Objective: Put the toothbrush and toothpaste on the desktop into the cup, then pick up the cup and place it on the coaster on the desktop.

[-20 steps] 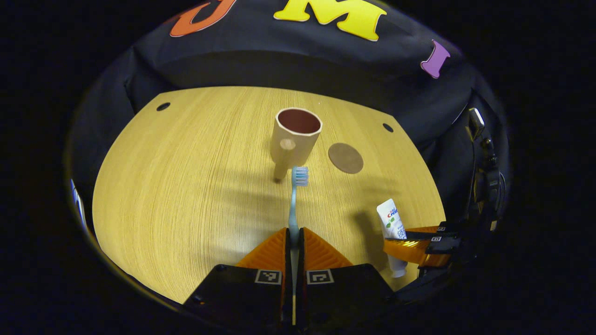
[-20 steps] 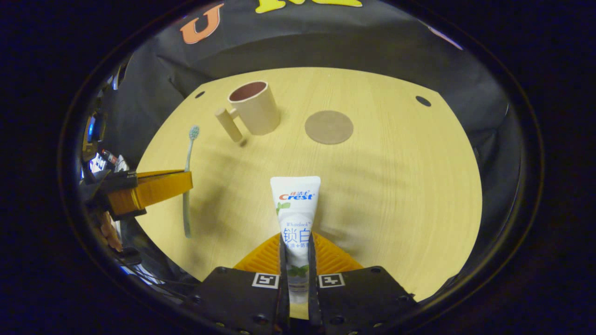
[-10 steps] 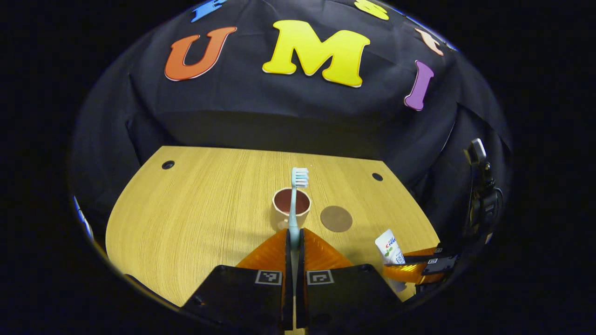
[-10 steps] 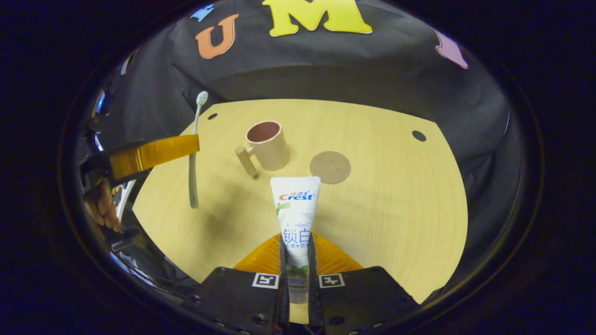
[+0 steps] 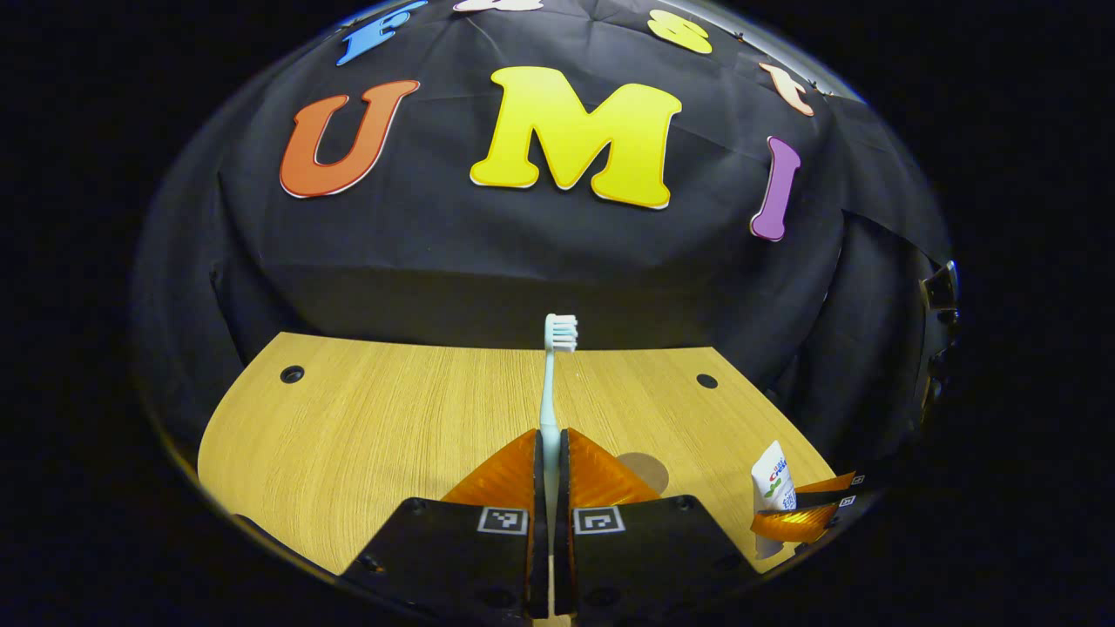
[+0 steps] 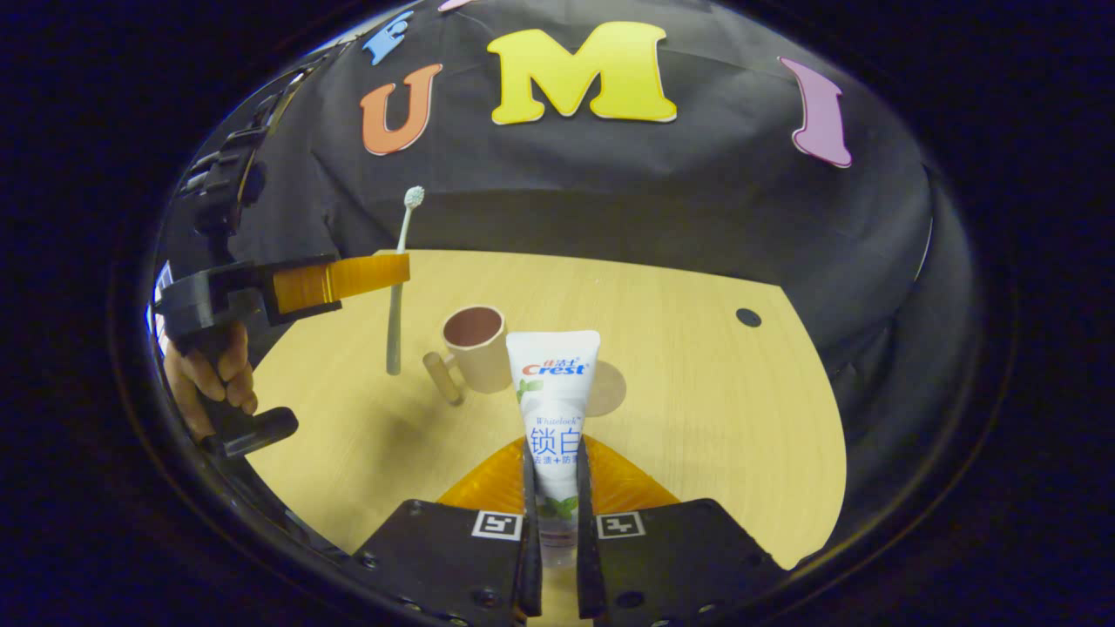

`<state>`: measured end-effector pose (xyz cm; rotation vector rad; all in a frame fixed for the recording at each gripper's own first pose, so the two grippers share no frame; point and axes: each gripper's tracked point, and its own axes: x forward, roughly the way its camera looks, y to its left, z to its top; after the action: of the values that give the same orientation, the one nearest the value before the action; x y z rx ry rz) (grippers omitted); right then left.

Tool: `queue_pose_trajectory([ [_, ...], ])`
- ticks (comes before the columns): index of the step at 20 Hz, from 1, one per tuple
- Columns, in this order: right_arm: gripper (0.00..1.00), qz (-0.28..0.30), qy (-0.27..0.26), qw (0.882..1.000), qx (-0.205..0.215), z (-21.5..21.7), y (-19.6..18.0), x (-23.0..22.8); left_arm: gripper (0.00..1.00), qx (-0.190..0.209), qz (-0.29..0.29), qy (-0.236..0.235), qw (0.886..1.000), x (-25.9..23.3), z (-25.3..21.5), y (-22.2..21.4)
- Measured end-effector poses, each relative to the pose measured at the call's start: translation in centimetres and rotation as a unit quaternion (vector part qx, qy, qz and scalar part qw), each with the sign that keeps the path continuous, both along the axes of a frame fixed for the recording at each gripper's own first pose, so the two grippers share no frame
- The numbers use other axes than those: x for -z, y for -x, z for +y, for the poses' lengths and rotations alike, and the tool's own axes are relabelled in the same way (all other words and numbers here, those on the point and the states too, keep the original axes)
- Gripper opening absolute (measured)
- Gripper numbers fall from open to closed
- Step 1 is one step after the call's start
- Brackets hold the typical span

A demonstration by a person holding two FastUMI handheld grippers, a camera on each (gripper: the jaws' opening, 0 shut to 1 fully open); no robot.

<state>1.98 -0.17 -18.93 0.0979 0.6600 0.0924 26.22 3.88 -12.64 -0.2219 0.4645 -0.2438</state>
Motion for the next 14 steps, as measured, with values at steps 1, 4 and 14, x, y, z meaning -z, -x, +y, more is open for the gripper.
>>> queue_pose_trajectory([
  [1,0.16,-0.011,-0.002,1.000,0.008,0.0,-0.1,-0.3,0.05,0.005,-0.014,0.000,1.000,-0.3,-0.1,-0.7],
  [4,0.16,-0.055,-0.005,0.998,0.023,-0.1,-0.5,-0.6,0.05,0.025,-0.061,0.001,0.998,-1.3,-0.8,-3.0],
  [14,0.16,-0.148,0.013,0.988,0.048,-0.7,-1.6,-2.0,0.05,0.046,-0.143,0.048,0.987,0.5,-1.8,-7.1],
])
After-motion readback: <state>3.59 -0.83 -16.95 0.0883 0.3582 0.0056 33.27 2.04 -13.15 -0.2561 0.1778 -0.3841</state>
